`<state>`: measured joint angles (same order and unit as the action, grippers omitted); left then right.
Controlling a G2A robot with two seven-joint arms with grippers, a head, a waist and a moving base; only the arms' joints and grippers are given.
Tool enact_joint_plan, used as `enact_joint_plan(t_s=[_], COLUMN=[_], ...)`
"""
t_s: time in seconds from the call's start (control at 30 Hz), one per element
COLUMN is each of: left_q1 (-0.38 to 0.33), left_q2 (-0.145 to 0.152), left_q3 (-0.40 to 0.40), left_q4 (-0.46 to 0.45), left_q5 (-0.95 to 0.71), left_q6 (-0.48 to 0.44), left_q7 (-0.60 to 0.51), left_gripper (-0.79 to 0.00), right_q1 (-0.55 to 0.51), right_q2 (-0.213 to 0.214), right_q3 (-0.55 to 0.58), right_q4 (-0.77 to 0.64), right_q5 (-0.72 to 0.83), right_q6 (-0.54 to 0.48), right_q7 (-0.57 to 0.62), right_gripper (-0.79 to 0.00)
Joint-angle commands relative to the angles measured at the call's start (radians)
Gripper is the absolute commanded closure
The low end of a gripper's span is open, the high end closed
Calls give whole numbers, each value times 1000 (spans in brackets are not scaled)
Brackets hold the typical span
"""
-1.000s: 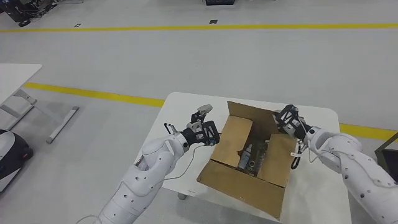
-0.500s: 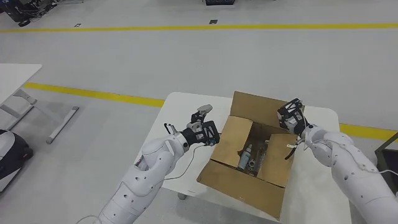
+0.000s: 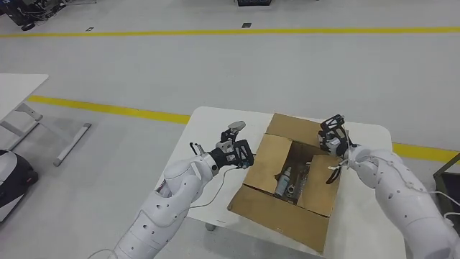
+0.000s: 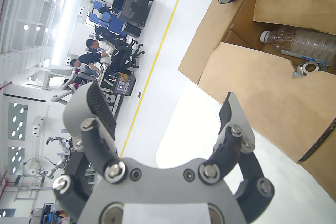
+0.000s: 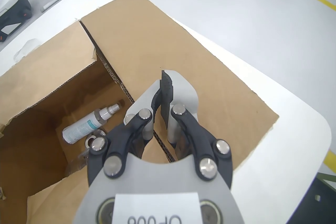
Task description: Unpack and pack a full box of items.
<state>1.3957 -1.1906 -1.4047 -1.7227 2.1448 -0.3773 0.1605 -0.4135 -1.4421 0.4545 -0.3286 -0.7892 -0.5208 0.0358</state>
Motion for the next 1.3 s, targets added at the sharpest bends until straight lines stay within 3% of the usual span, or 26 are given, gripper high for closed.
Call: enact_joint_plan(t_s=[0.0,0.13,0.3,0.53,0.77,0.97,1.27], left_q1=[0,0,0,0,0,0,0], left_q2=[0,0,0,0,0,0,0], left_q3=[0,0,0,0,0,0,0], left_q4=[0,0,0,0,0,0,0], left_q5=[0,0,0,0,0,0,0], left_q6=[0,0,0,0,0,0,0], left_q7=[0,0,0,0,0,0,0], left_gripper=[-785,-785,-785,-785,-785,-785,-785], right_q1=[5,16,25,-18,-82,-92,-118], right_q2=[-7,-17,-4,41,101,158,259], right_q3=[2,12,4,18,52,85,180], right_q4=[15,29,32,60,60,11,-250], right_q5=[1,-4,-114,-198,-230,-257,-266], right_q6=[-13,-29,-22,-27,-46,-78,-79], right_q7=[7,-64,-353,-662,-876,-867,-572], right_gripper=[0,0,0,0,0,0,0])
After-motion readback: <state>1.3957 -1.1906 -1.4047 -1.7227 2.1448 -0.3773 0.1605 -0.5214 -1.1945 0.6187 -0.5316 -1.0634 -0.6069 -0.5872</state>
